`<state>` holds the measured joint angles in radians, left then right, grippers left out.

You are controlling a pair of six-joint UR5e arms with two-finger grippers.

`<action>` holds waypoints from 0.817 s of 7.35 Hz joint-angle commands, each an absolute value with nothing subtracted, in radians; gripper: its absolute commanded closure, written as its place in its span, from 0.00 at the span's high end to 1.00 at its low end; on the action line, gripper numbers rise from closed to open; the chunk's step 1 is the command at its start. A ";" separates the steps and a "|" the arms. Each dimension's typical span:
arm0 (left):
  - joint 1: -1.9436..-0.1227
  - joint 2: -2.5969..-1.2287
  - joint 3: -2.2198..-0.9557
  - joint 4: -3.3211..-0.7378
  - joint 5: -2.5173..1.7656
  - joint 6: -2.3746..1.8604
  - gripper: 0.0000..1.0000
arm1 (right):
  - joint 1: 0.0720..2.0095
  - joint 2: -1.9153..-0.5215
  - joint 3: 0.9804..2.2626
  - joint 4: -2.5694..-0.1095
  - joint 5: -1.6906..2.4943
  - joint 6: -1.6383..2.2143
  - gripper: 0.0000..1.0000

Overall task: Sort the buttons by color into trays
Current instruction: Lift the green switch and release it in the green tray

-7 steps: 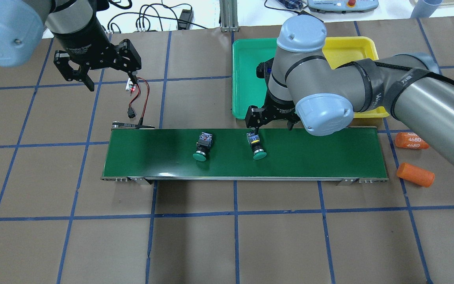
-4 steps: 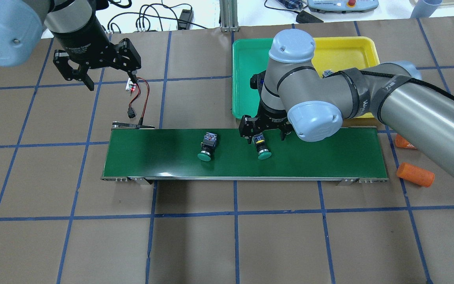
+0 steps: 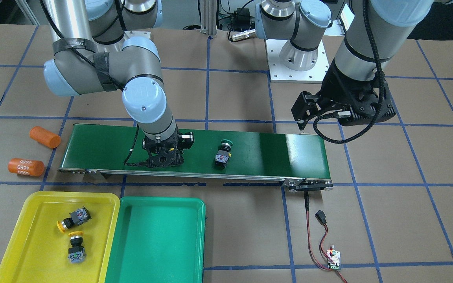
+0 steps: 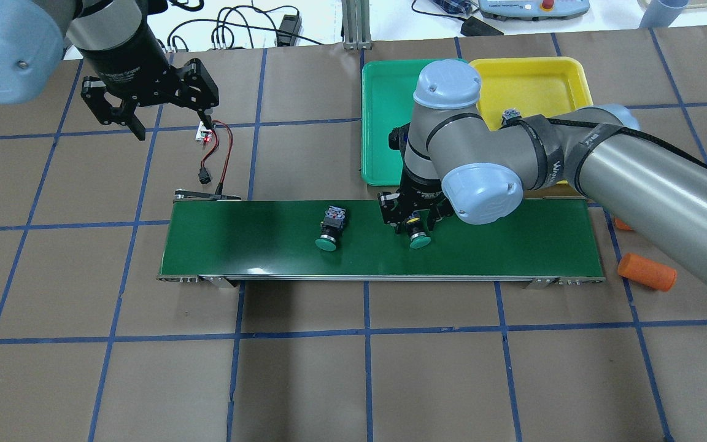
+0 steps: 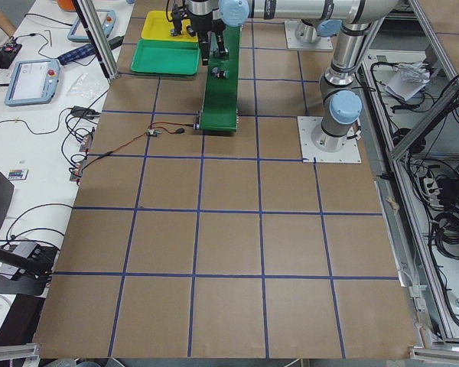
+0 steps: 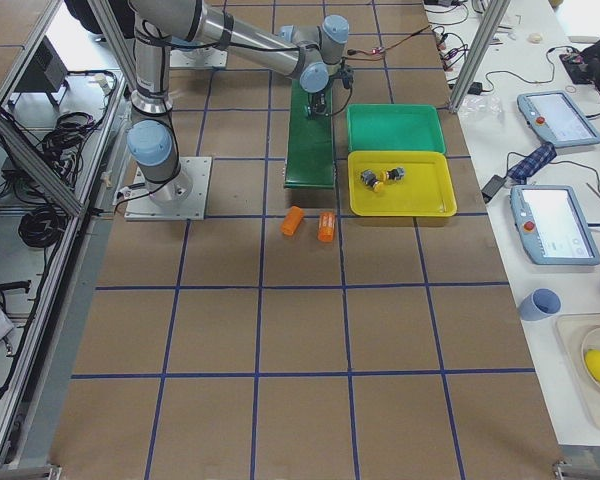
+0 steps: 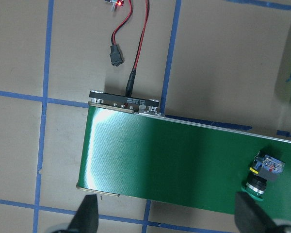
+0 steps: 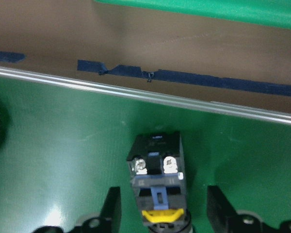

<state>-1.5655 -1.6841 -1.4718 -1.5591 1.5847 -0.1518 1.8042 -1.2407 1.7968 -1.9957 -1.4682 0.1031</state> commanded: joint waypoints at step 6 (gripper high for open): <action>-1.566 -1.677 -1.474 -1.557 1.582 -0.152 1.00 | 1.747 -1.186 1.568 -2.048 -1.589 0.089 0.00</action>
<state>-1.5656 -1.6782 -1.4732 -1.5575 1.5833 -0.1519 1.7572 -1.2407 1.6415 -2.0185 -1.5643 0.0932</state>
